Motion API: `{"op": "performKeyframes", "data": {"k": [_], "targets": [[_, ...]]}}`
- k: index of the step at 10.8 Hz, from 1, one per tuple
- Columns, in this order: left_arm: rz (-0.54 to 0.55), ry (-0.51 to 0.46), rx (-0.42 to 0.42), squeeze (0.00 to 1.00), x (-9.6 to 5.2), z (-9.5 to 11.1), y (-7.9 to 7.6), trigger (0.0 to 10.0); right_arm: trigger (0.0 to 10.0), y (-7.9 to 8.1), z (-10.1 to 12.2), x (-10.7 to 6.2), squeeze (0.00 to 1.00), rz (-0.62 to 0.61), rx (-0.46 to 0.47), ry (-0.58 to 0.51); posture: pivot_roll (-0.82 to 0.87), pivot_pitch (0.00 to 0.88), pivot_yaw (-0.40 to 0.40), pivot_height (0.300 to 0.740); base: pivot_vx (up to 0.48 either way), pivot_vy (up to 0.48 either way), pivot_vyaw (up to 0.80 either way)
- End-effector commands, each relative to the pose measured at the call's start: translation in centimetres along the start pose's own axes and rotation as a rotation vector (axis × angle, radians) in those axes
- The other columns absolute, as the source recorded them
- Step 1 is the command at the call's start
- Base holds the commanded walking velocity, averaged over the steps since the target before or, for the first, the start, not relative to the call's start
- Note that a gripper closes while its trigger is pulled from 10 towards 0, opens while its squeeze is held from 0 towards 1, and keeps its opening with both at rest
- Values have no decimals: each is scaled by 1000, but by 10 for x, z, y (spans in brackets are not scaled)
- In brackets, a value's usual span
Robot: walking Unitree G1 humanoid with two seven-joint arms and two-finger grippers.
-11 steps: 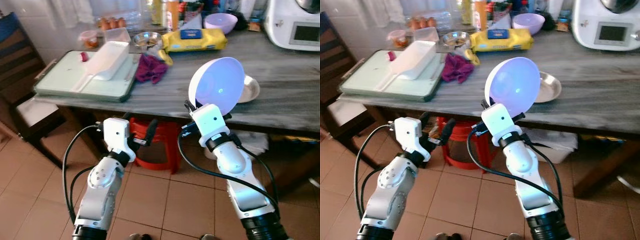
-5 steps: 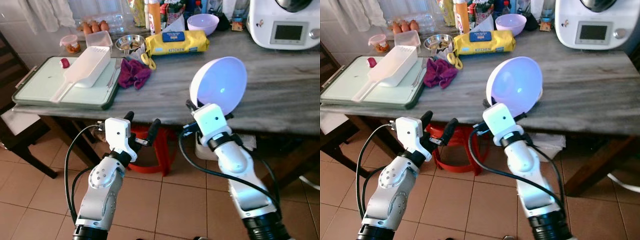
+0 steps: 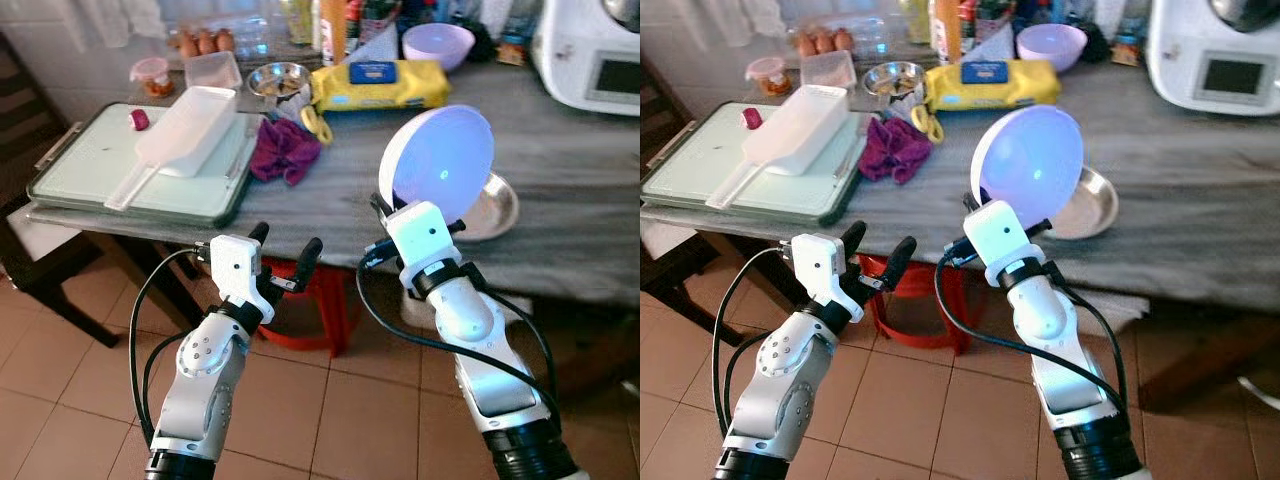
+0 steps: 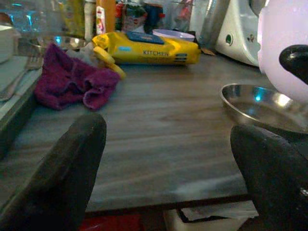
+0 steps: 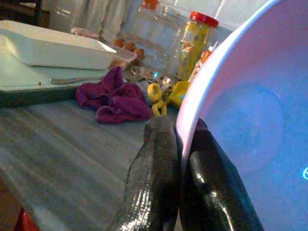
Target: Setting the table
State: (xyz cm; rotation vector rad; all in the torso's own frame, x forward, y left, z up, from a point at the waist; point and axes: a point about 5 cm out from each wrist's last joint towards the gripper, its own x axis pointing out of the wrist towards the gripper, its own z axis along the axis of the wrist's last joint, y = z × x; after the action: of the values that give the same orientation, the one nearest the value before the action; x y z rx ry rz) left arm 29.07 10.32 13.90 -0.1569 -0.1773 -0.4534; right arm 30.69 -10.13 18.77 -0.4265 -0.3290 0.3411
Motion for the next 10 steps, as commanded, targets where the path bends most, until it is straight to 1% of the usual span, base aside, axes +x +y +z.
{"op": "performKeyframes", "data": {"k": [1,5,7,10], "targets": [[-9,-10,6,0,0,2,-1,10000,10000,-2,5,1,0,-5,-13,-23,-143,149,104,740,285,0,0],[-17,-3,11,0,0,1,-2,10000,10000,-3,3,1,0,-18,-13,-9,-140,150,106,740,288,0,0],[-23,-2,9,0,0,1,-3,10000,10000,-4,2,0,0,-20,-11,-8,-143,149,104,740,294,0,-475],[-20,1,15,0,0,1,-1,10000,10000,-7,3,0,0,-27,-21,-11,-144,142,101,740,286,0,0]]}}
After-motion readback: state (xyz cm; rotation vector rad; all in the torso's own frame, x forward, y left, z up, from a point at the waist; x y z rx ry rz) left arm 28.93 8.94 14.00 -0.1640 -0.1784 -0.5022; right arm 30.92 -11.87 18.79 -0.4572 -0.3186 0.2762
